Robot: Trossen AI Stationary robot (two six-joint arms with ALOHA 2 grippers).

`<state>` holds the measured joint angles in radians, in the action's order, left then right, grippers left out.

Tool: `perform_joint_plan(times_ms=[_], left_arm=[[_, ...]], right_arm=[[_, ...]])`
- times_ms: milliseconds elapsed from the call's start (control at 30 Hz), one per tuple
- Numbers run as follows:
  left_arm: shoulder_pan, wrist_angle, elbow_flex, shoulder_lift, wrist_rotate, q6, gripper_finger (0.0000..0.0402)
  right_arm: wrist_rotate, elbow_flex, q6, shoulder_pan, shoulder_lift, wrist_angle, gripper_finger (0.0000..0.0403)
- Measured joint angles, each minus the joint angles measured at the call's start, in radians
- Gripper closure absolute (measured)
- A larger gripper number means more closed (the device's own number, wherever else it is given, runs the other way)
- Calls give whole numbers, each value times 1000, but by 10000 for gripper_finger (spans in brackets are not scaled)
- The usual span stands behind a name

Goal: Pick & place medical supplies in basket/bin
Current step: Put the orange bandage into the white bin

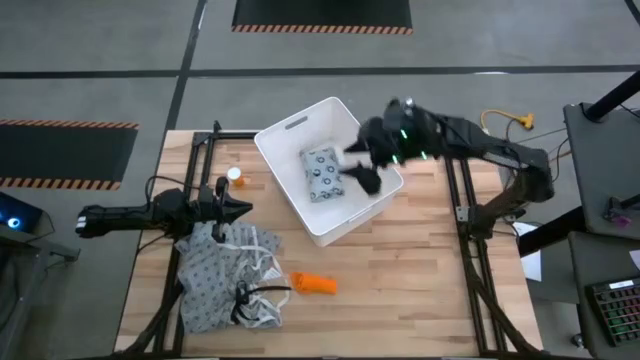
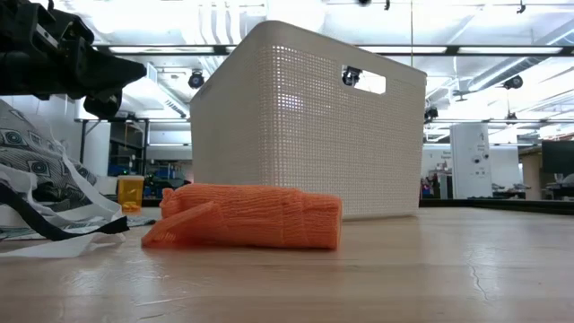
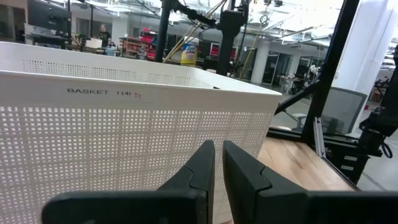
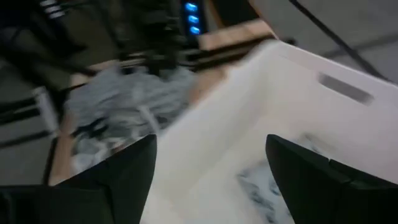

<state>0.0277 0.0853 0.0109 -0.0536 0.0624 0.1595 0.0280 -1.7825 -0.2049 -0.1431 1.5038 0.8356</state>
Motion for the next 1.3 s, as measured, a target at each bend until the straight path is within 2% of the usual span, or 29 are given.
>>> perform_joint_plan(times_ms=[133,267,467,633,767,1067,1300], left_arm=[[0,0,0,0,0,0,387],[0,0,0,0,0,0,387],[0,0,0,-1,0,0,387],[0,-1,0,-9,0,0,387],[0,-1,0,-20,0,0,387],[0,-1,0,-33,0,0,387],[0,-1,0,-55,0,0,387]], right_arm=[[-86,24,-23,175,-24,3,112],[-88,91,-69,329,-9,2,114],[-145,209,-111,465,64,-42,125],[-140,262,-116,514,165,-198,135],[-139,258,-103,525,275,-208,141],[-129,251,-197,530,445,-238,156],[-123,251,-197,534,559,-365,166]])
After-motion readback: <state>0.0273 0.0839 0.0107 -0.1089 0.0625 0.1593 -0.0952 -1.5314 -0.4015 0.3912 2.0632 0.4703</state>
